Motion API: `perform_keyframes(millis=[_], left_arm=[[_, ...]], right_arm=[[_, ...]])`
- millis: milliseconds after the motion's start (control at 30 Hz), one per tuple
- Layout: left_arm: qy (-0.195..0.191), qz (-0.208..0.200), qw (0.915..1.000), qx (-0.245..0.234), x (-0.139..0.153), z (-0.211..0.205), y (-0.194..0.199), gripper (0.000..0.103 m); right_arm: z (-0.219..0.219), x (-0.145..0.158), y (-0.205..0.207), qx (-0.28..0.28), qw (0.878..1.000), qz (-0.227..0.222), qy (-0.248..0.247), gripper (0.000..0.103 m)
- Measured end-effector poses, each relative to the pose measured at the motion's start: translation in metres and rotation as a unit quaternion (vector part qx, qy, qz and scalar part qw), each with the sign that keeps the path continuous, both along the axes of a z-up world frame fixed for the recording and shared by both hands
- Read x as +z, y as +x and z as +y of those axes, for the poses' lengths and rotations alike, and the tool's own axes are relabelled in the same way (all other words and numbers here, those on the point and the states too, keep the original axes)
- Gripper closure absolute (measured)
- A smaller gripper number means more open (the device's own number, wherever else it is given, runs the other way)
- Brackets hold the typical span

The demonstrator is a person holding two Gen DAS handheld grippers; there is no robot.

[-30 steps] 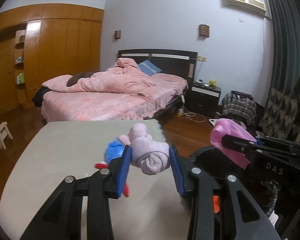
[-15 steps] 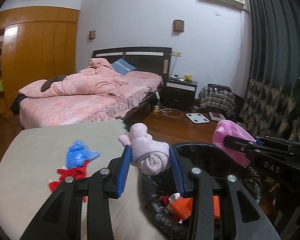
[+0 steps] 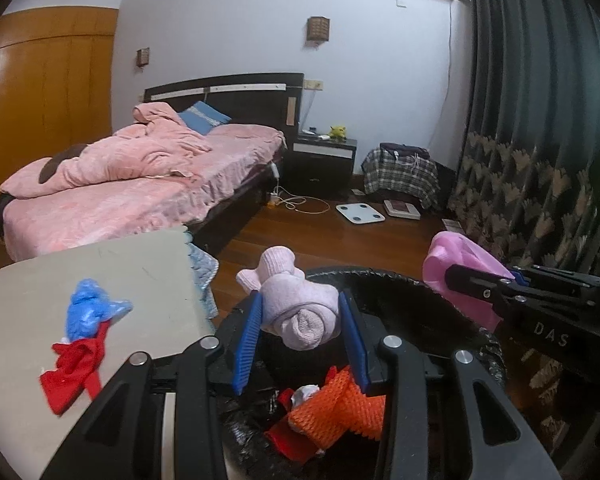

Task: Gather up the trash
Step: 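Carry the sock and strip over the black bin and open both grippers, then grasp the blue plastic bag with the right gripper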

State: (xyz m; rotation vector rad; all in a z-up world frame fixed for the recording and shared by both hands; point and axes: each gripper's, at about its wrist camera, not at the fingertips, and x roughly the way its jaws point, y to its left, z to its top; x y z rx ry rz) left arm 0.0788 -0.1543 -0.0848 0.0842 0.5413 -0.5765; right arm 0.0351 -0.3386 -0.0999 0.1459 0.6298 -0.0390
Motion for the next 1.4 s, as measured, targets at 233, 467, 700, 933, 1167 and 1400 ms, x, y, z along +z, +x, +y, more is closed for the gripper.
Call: perform_keyframes(millis=[233,467,700,933,1167,1400], left_arm=[[0.002,0.01,0.9998,-0.015,-0.008,-0.01,0.007,0.062],[-0.001,0.018,0.9997,-0.016,-0.009,-0.001,0.01,0.036],[0.001,0.006,0.9993,0.038,0.002,0.032,0.013,0.013],[0.0,-0.003,0.9951,0.099,0.012,0.087,0.017,0.008],[0.002,-0.013,0.9863,0.164,0.014,0.149,0.015,0.008],[0.009,-0.018,0.9733,0.229,0.009,0.203,0.023,0.008]], right_arm=[[-0.012,-0.005,0.002,-0.014,1.0,0.004,0.0,0.081],[-0.023,-0.008,0.0,-0.035,0.999,0.006,0.002,0.054],[-0.019,0.003,-0.006,-0.049,0.999,-0.015,-0.003,0.008],[0.013,0.011,0.002,-0.015,1.0,-0.023,-0.006,0.006],[0.057,0.009,0.022,0.032,0.999,-0.023,-0.002,0.006],[0.106,0.006,0.057,0.075,0.997,-0.026,-0.007,0.006]])
